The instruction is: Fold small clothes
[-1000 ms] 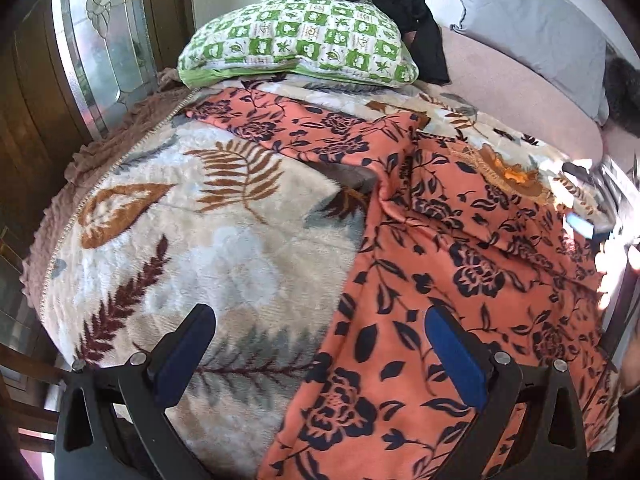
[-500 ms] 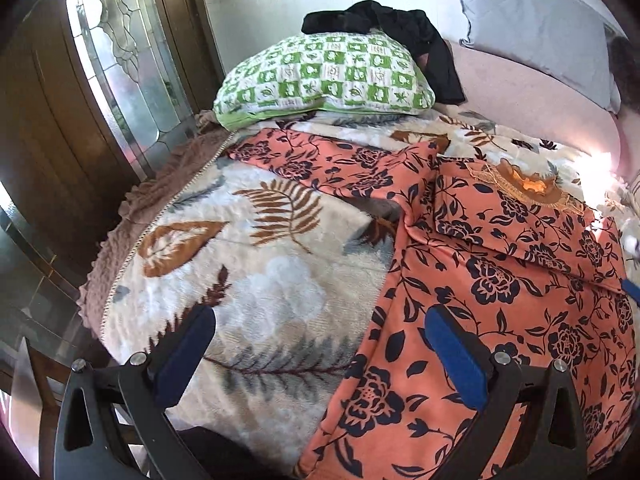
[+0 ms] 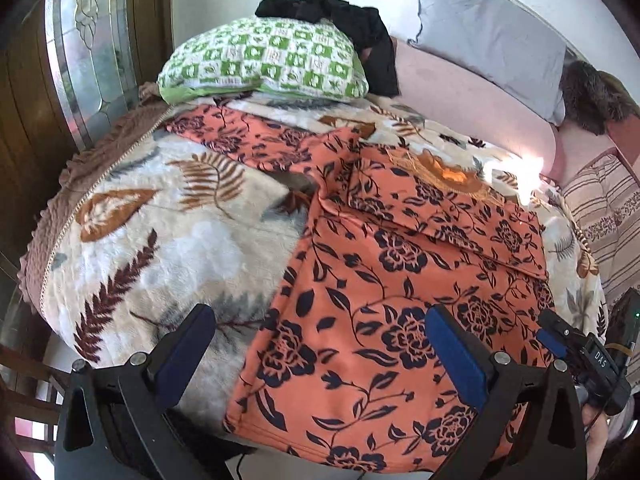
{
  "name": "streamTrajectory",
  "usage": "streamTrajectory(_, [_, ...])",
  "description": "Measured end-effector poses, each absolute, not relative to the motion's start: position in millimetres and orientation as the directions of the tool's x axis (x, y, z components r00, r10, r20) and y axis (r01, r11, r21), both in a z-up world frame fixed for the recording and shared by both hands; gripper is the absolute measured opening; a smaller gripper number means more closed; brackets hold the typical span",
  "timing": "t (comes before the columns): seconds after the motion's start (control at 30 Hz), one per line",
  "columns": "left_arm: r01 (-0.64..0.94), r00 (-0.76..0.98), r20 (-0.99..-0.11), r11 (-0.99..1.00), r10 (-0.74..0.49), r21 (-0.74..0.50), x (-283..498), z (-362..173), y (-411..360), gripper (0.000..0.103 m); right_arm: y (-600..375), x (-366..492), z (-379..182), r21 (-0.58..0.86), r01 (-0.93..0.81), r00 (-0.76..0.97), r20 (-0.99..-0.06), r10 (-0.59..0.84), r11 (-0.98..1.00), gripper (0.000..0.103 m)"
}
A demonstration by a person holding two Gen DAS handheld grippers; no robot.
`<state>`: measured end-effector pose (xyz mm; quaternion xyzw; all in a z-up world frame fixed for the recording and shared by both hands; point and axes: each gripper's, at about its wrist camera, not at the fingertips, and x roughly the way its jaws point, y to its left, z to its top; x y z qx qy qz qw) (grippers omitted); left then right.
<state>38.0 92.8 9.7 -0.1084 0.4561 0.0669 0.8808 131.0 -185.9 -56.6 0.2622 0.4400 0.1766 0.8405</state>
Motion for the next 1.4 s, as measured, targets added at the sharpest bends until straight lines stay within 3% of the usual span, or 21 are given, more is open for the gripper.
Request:
streamTrajectory(0.37, [-0.290,0.493,-0.822,0.944,0.287,0.156,44,-19,104,0.103,-163,132,-62,0.562,-0.097,0.518,-0.676,0.524,0.821,0.103])
streamTrajectory(0.97, [-0.343,0.449,-0.774,0.886,0.446,0.312,62,-40,124,0.103,-136,146,-68,0.525,-0.135,0.498,-0.697,0.516,0.840,0.103])
streamTrajectory(1.07, [-0.333,0.474,-0.803,0.918,0.362,0.217,68,-39,135,0.103,-133,147,-67,0.520,-0.146,0.501,-0.695,0.516,0.842,0.103])
streamTrajectory(1.13, [-0.321,0.518,-0.841,0.947,0.155,-0.023,79,-36,162,0.103,-131,147,-65,0.518,-0.158,0.505,-0.689,0.519,0.841,0.103])
streamTrajectory(1.2, [-0.315,0.592,-0.804,0.902,-0.056,-0.295,97,-33,202,0.103,-131,147,-63,0.511,-0.170,0.512,-0.685,0.519,0.842,0.103])
streamTrajectory(1.27, [-0.351,0.636,-0.757,0.819,-0.147,-0.454,123,-35,246,0.103,-133,146,-61,0.510,-0.174,0.518,-0.680,0.518,0.843,0.103])
streamTrajectory(1.33, [-0.329,0.677,-0.704,0.769,-0.213,-0.549,155,-38,284,0.103,-136,147,-62,0.513,-0.171,0.524,-0.676,0.518,0.841,0.103])
streamTrajectory(1.4, [-0.381,0.670,-0.723,0.757,-0.169,-0.530,188,-43,312,0.103,-140,149,-63,0.518,-0.163,0.529,-0.672,0.518,0.840,0.103])
